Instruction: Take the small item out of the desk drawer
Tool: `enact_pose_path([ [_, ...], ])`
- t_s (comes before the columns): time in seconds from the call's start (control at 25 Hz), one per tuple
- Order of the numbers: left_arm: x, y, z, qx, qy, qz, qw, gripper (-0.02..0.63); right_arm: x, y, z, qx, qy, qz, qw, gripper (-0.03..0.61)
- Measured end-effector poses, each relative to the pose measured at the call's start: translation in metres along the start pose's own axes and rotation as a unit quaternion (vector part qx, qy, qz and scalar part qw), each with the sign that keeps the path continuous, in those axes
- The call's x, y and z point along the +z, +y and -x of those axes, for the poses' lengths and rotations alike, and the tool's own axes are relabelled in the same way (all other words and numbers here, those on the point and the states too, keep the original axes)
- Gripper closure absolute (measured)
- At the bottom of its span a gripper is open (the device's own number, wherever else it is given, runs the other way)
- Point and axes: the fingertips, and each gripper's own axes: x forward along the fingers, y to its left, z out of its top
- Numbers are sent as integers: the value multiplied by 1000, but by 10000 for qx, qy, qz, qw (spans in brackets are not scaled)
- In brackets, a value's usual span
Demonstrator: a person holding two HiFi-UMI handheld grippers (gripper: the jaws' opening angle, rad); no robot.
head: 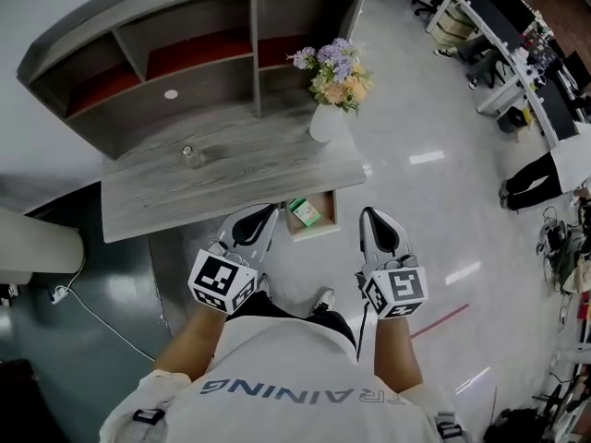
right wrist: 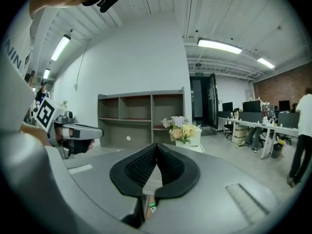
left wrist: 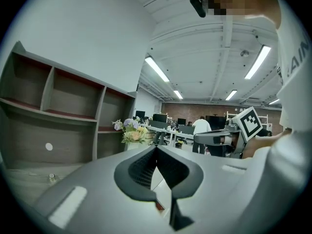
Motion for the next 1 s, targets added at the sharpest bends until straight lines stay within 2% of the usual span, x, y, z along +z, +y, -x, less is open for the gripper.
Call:
enact_pose_path([
  [0.44,24,-45,-12,193,-210,-117,9995,615,11,-32,26,247,-212,-21,9995,557],
  [0.84,32,-54,-1,388,-334,-122,9986,615,17,-30,29,423,-278,19,9987,408],
  [1.0,32,-52,3,446,-353,-107,9983,615,17,-28,29,434,-240,104,9987,327],
])
